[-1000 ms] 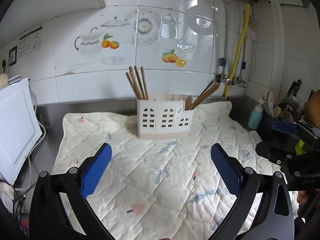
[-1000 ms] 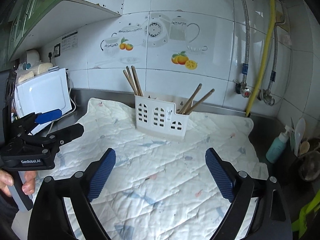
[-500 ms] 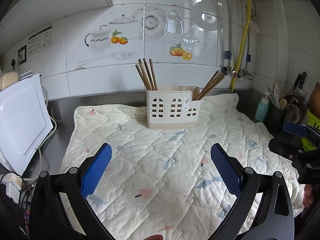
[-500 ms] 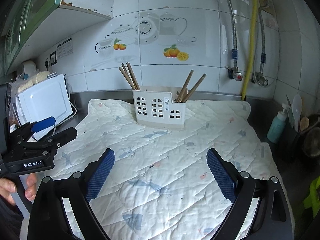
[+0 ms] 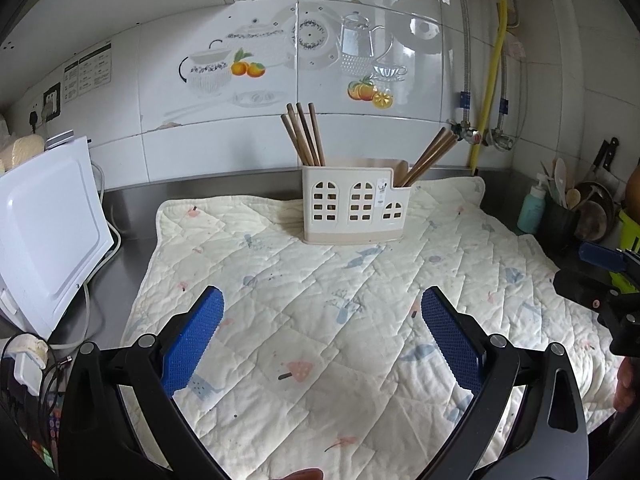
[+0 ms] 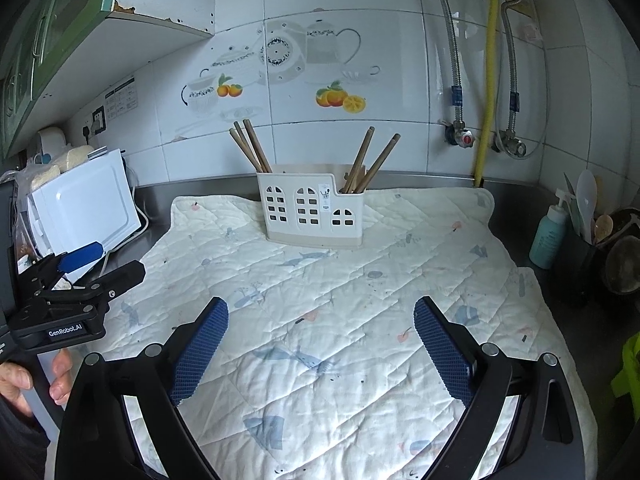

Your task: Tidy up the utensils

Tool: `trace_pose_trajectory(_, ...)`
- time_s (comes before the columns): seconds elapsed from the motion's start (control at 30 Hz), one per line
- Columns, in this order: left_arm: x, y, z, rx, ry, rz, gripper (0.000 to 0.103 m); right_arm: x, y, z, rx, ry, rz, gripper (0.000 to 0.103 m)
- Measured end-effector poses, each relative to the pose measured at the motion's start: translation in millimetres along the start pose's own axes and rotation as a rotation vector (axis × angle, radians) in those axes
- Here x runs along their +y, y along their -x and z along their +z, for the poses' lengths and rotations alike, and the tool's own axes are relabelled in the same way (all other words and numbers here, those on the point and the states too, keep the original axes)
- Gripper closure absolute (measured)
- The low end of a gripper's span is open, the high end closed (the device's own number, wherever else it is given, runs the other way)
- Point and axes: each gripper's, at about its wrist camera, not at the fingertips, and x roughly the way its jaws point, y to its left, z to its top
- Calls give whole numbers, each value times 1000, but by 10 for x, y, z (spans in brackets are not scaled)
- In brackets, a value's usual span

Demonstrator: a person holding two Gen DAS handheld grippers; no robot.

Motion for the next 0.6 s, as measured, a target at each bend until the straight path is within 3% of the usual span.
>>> trace_pose_trajectory(0.6, 59, 23, -85, 13, 6, 20, 5, -21, 9, -32, 2, -12, -12, 12)
